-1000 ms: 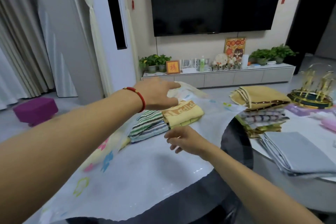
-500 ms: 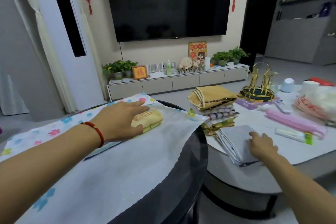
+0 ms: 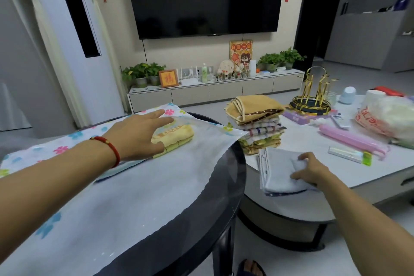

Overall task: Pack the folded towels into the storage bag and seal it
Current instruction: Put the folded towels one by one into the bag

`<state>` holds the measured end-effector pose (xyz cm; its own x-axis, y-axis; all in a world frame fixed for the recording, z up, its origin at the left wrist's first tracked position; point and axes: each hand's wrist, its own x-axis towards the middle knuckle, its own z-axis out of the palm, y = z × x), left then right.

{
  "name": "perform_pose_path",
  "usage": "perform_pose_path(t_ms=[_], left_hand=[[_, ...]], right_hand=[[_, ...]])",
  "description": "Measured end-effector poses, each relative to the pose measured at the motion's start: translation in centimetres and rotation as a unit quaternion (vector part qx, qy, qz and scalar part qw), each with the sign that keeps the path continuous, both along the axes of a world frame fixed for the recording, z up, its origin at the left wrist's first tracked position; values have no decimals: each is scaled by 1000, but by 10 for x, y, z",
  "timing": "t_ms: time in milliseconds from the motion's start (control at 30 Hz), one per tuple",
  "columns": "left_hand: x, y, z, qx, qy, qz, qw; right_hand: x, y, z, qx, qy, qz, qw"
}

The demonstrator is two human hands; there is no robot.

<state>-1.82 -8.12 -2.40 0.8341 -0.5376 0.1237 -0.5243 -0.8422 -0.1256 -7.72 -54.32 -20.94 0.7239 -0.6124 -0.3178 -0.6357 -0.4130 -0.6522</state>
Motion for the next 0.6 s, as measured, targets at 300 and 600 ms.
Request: perform_pose_path(t_ms=[300, 600], left_hand=[[-12, 23, 24, 65, -27, 76, 995], [-23, 60, 56, 101, -34, 131, 986]], right_hand=[[-60, 57, 90, 257, -233, 62, 936], [-50, 217, 153, 418, -181, 411, 790]])
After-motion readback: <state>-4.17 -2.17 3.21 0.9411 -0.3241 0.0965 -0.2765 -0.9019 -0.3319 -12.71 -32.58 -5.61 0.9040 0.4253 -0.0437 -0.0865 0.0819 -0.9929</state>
